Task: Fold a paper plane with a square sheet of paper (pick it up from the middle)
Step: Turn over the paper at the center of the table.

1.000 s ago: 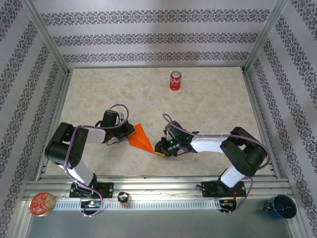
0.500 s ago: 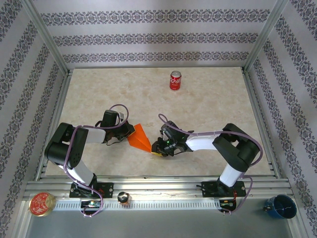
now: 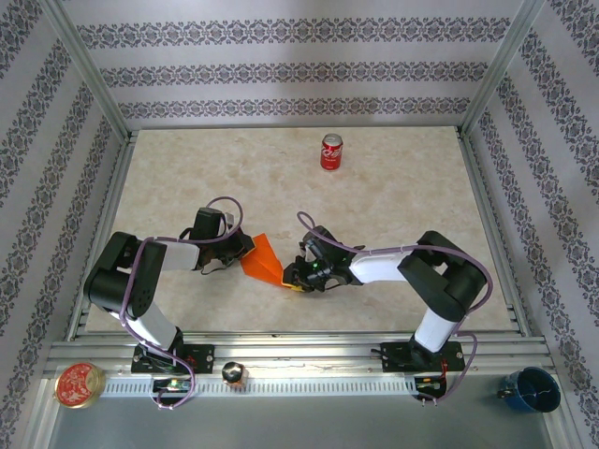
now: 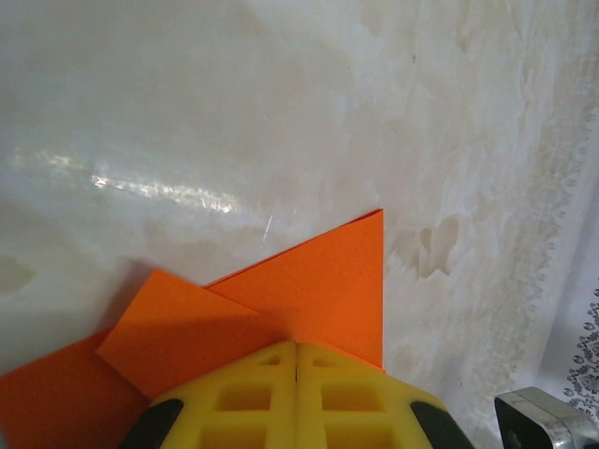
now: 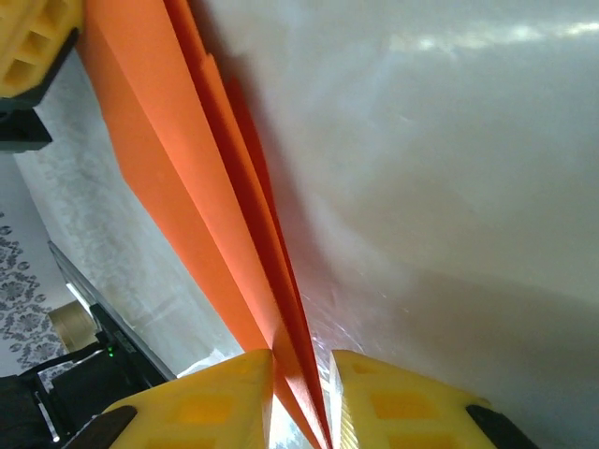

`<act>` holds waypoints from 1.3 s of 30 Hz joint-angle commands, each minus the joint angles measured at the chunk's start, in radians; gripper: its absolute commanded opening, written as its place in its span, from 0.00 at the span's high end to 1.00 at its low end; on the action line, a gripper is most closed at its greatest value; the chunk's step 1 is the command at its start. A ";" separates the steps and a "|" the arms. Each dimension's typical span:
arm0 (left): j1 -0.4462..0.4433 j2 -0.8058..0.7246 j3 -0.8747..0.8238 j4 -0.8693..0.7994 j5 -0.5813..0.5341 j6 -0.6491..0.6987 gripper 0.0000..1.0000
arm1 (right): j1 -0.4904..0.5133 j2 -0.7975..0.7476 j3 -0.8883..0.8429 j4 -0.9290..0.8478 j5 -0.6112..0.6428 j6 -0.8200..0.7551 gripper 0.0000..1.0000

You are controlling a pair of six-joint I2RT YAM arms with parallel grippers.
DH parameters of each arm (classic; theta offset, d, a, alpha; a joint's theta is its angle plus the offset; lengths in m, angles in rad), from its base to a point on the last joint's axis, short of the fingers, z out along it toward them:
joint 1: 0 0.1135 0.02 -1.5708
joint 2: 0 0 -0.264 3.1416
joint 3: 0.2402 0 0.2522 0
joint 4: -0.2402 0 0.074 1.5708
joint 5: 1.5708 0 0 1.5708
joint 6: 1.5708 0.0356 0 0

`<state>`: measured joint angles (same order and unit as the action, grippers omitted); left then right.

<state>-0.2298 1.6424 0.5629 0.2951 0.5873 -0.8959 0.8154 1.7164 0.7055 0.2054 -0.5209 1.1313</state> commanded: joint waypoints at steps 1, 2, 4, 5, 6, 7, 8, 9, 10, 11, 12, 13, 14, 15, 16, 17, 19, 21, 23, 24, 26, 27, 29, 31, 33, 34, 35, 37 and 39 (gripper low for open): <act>-0.005 -0.024 -0.008 -0.041 -0.004 -0.010 1.00 | -0.005 0.017 -0.007 0.107 -0.006 0.019 0.76; -0.005 -0.025 -0.008 -0.040 -0.004 -0.011 1.00 | -0.008 0.017 -0.010 0.119 -0.010 0.018 0.75; -0.005 -0.029 -0.006 -0.040 0.004 -0.011 1.00 | -0.013 0.023 -0.009 0.141 -0.023 0.012 0.75; -0.006 -0.031 -0.006 -0.039 0.009 -0.009 1.00 | -0.016 0.026 -0.009 0.143 -0.024 0.009 0.75; -0.006 -0.035 -0.005 -0.038 0.015 -0.010 1.00 | -0.019 0.029 -0.009 0.148 -0.025 0.007 0.75; -0.008 -0.039 -0.003 -0.033 0.022 -0.010 1.00 | -0.025 0.032 -0.011 0.158 -0.028 0.007 0.76; -0.007 -0.044 -0.002 -0.031 0.028 -0.012 1.00 | -0.028 0.034 -0.015 0.167 -0.027 0.008 0.77; -0.009 -0.052 -0.001 -0.027 0.032 -0.015 0.99 | -0.034 0.037 -0.019 0.180 -0.027 0.011 0.77; -0.011 -0.060 -0.002 -0.024 0.034 -0.017 0.98 | -0.039 0.038 -0.023 0.188 -0.030 0.013 0.79; -0.013 -0.067 0.000 -0.026 0.034 -0.020 0.97 | -0.044 0.039 -0.027 0.202 -0.038 0.012 0.80; -0.013 -0.080 0.003 -0.029 0.036 -0.024 0.95 | -0.048 0.040 -0.029 0.216 -0.050 0.010 0.81; -0.017 -0.095 0.006 -0.031 0.039 -0.030 0.89 | -0.052 0.040 -0.029 0.221 -0.061 0.007 0.83; -0.019 -0.111 0.009 -0.033 0.039 -0.031 0.85 | -0.055 0.040 -0.028 0.223 -0.069 0.004 0.84; -0.024 -0.131 0.013 -0.042 0.034 -0.031 0.84 | -0.057 0.038 -0.029 0.225 -0.078 0.002 0.87; -0.029 -0.150 0.019 -0.054 0.031 -0.031 0.84 | -0.058 0.036 -0.030 0.232 -0.085 0.001 0.89; -0.031 -0.166 0.026 -0.070 0.029 -0.031 0.84 | -0.059 0.035 -0.031 0.236 -0.089 -0.001 0.90; -0.042 -0.209 0.036 -0.094 0.024 -0.028 0.78 | -0.062 0.029 -0.033 0.234 -0.094 -0.004 0.92; -0.055 -0.256 0.045 -0.121 0.007 -0.017 0.74 | -0.065 0.015 -0.038 0.230 -0.094 -0.019 0.95; -0.068 -0.301 0.057 -0.142 0.002 0.001 0.71 | -0.075 -0.013 -0.046 0.210 -0.094 -0.043 0.96; -0.075 -0.324 0.064 -0.154 -0.001 0.013 0.70 | -0.083 -0.039 -0.057 0.204 -0.082 -0.058 0.97; -0.087 -0.365 0.078 -0.189 -0.018 0.038 0.68 | -0.098 -0.106 -0.081 0.170 -0.045 -0.097 1.00; -0.092 -0.383 0.085 -0.208 -0.028 0.053 0.68 | -0.106 -0.146 -0.093 0.144 -0.017 -0.123 1.00; -0.100 -0.412 0.100 -0.236 -0.038 0.084 0.67 | -0.121 -0.226 -0.104 0.068 0.029 -0.192 1.00; -0.113 -0.437 0.112 -0.261 -0.051 0.113 0.67 | -0.131 -0.308 -0.095 -0.071 0.120 -0.294 1.00; -0.128 -0.449 0.115 -0.266 -0.057 0.134 0.66 | -0.130 -0.371 -0.067 -0.226 0.236 -0.407 1.00; -0.137 -0.454 0.114 -0.257 -0.056 0.144 0.65 | -0.130 -0.397 -0.043 -0.324 0.303 -0.472 1.00; -0.144 -0.458 0.110 -0.246 -0.058 0.151 0.64 | -0.130 -0.415 -0.020 -0.405 0.367 -0.525 1.00; -0.159 -0.470 0.094 -0.208 -0.060 0.160 0.62 | -0.131 -0.443 0.035 -0.553 0.494 -0.621 1.00; -0.163 -0.488 0.072 -0.179 -0.075 0.160 0.61 | -0.130 -0.459 0.081 -0.654 0.586 -0.704 1.00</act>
<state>-0.3794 1.1908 0.6556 0.0902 0.5396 -0.7811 0.6872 1.2819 0.7277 -0.1802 -0.1627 0.6331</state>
